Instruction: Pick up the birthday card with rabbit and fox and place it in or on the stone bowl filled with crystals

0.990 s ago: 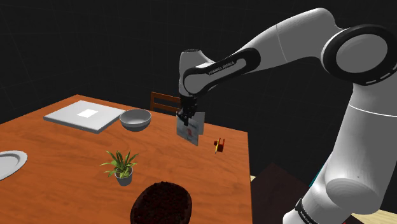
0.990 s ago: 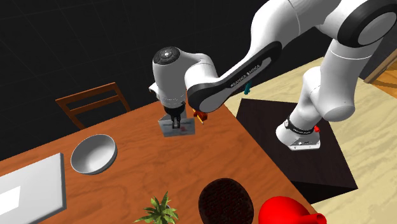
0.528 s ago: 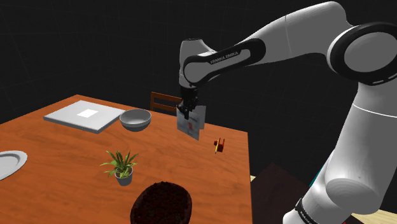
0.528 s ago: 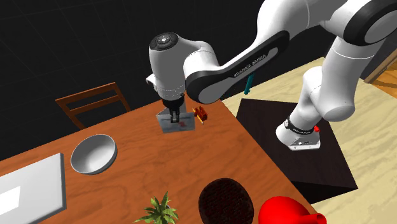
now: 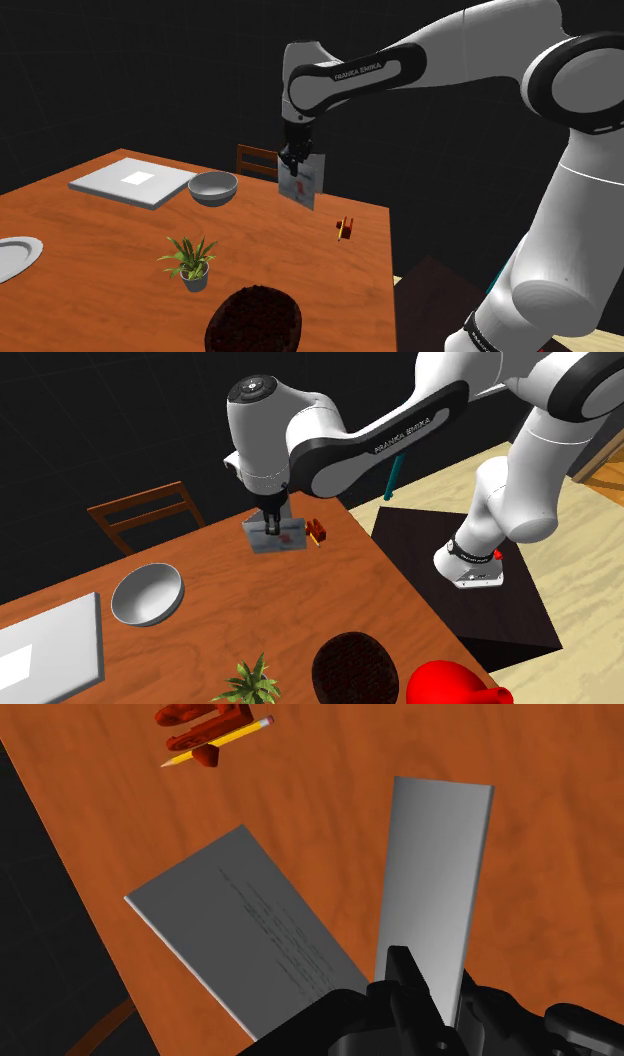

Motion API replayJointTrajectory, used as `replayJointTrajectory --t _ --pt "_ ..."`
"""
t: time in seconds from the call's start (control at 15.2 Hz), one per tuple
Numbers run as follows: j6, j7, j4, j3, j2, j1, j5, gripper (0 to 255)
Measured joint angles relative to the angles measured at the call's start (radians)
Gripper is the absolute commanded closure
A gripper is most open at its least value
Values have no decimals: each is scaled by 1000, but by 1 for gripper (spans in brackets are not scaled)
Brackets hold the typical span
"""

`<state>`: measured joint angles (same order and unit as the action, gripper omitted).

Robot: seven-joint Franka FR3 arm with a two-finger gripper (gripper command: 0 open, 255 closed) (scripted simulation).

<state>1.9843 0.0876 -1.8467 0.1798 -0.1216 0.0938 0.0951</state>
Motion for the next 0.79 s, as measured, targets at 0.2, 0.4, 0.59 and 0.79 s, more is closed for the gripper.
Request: replayJointTrajectory --t 0.2,0.4,0.59,0.79 --pt "-12 40 -36 20 46 23 -7 255" --pt "-14 93 -79 47 88 52 -14 255" --pt "-19 147 -128 76 140 81 -27 255" --pt "-34 212 -149 112 172 116 -38 255"
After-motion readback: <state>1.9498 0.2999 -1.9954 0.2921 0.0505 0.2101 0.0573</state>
